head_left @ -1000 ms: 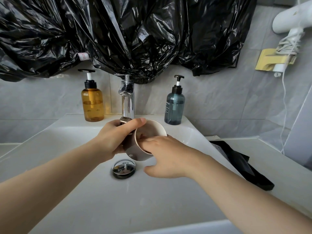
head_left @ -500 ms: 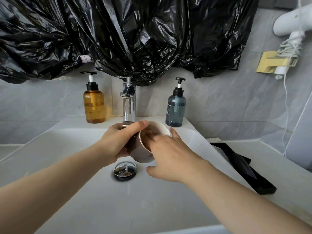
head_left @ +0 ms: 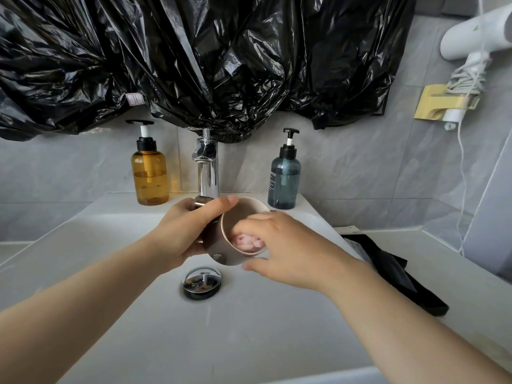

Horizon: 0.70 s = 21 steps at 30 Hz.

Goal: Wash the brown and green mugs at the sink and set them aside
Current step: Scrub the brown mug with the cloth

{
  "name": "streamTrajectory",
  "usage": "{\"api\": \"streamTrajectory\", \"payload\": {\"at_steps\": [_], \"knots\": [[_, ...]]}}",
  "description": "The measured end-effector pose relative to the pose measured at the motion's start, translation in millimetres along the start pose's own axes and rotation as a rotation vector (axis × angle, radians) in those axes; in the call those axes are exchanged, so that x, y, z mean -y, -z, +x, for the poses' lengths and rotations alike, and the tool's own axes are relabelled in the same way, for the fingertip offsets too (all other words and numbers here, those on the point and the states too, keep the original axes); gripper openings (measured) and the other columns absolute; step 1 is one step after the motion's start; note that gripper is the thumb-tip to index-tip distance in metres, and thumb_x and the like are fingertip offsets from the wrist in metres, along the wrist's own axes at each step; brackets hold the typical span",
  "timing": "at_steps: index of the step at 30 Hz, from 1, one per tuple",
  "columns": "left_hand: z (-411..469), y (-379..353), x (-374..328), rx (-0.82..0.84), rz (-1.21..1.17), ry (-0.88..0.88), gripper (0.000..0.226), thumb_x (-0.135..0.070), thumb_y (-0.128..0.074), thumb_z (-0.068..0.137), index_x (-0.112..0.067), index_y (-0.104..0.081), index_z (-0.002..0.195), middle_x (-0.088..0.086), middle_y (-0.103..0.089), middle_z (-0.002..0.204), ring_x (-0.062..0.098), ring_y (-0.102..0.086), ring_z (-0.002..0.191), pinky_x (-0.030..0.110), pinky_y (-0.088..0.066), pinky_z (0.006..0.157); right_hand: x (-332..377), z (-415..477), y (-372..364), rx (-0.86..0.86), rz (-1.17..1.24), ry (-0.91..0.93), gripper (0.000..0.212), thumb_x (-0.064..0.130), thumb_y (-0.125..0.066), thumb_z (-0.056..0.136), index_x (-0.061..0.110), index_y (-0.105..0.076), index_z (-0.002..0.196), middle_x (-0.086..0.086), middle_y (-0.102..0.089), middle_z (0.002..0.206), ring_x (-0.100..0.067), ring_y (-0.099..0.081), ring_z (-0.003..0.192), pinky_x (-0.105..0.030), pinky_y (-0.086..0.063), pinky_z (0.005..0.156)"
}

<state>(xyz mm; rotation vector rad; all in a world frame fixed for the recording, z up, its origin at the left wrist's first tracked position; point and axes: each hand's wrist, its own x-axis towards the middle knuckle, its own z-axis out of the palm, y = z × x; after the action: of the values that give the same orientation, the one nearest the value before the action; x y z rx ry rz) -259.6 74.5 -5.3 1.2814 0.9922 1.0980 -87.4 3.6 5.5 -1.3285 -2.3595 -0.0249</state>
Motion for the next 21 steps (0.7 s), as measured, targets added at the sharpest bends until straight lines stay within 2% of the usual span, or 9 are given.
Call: {"api": "streamTrajectory", "payload": {"at_steps": [2,4,6,9,12,14,16,18,21], "knots": [[-1.2,-0.9,-0.3,0.003,-0.014,0.002,0.083,-0.050,-0.084,0.053,-0.004,-0.062,0.119,0.004,-0.066,0.078,0.015,-0.065,0.059,0.028,-0.054,0.055,-0.6,-2.8,5.3,-0.063,0.097,-0.060,0.035,0.029,-0.082,0.071,0.033,-0.065,0.102,0.016,-0.061,0.096,-0.005,-0.052,0.094,-0.021,-0.043,0.083],[-1.5,-1.3,-0.7,0.004,-0.013,0.002,0.078,-0.048,-0.081,0.058,-0.003,-0.062,0.119,0.003,-0.065,0.075,0.013,-0.063,0.055,0.026,-0.052,0.052,1.0,-5.9,11.6,-0.110,0.198,-0.105,0.035,0.031,-0.086,0.066,0.037,-0.068,0.096,0.019,-0.064,0.093,0.000,-0.056,0.091,-0.021,-0.047,0.081],[-1.2,1.0,-1.2,-0.014,-0.009,0.009,0.077,-0.048,-0.081,0.058,-0.005,-0.063,0.119,0.003,-0.065,0.078,0.013,-0.063,0.056,0.026,-0.052,0.052,0.9,-9.0,16.7,-0.171,0.323,-0.120,0.027,0.029,-0.086,0.067,0.035,-0.071,0.089,0.016,-0.069,0.094,-0.003,-0.064,0.085,-0.032,-0.054,0.079],[-0.2,6.7,-1.7,-0.050,-0.044,0.065,0.059,-0.047,-0.084,0.069,-0.013,-0.067,0.115,0.011,-0.071,0.103,0.022,-0.069,0.082,0.035,-0.058,0.064,-3.5,-10.1,20.8,-0.385,0.533,-0.153,0.004,0.023,-0.075,0.081,0.023,-0.071,0.081,0.004,-0.070,0.080,-0.020,-0.068,0.065,-0.044,-0.058,0.060],[-2.1,6.1,-4.4,-0.045,-0.053,0.086,0.047,-0.050,-0.075,0.077,-0.017,-0.070,0.110,0.011,-0.069,0.108,0.027,-0.069,0.094,0.040,-0.060,0.070,-12.9,-6.8,20.0,-0.694,0.479,-0.283,0.022,0.030,-0.060,0.089,0.015,-0.063,0.073,0.005,-0.062,0.057,-0.013,-0.059,0.051,-0.033,-0.052,0.052],[-4.6,3.4,-5.4,-0.023,-0.042,0.095,0.047,-0.052,-0.073,0.078,-0.018,-0.070,0.110,0.012,-0.071,0.106,0.029,-0.070,0.096,0.042,-0.060,0.071,-16.5,-5.8,20.9,-0.810,0.363,-0.454,0.035,0.037,-0.055,0.094,0.015,-0.055,0.068,0.008,-0.058,0.054,-0.009,-0.053,0.053,-0.028,-0.042,0.054],[-7.2,1.1,-5.5,-0.002,-0.038,0.113,0.052,-0.055,-0.074,0.075,-0.018,-0.070,0.110,0.014,-0.072,0.105,0.030,-0.072,0.094,0.044,-0.061,0.074,-24.8,-3.8,18.0,-0.763,0.412,-0.605,0.037,0.047,-0.054,0.092,0.016,-0.058,0.073,0.007,-0.063,0.064,-0.011,-0.059,0.064,-0.027,-0.045,0.061],[-8.7,-0.3,-6.2,0.002,-0.055,0.144,0.060,-0.058,-0.073,0.071,-0.015,-0.068,0.113,0.014,-0.073,0.103,0.029,-0.073,0.091,0.044,-0.061,0.073,-30.7,-0.7,12.7,-0.594,0.706,-0.665,0.042,0.055,-0.062,0.083,0.014,-0.067,0.087,-0.002,-0.071,0.077,-0.020,-0.068,0.074,-0.030,-0.055,0.070],[-9.3,-0.2,-8.6,-0.010,-0.100,0.176,0.065,-0.060,-0.069,0.075,-0.014,-0.063,0.120,0.015,-0.070,0.109,0.030,-0.073,0.092,0.044,-0.062,0.069,-34.6,-0.1,8.9,-0.408,1.012,-0.612,0.047,0.044,-0.074,0.077,0.005,-0.071,0.103,-0.024,-0.072,0.095,-0.041,-0.069,0.091,-0.046,-0.055,0.086]]}}
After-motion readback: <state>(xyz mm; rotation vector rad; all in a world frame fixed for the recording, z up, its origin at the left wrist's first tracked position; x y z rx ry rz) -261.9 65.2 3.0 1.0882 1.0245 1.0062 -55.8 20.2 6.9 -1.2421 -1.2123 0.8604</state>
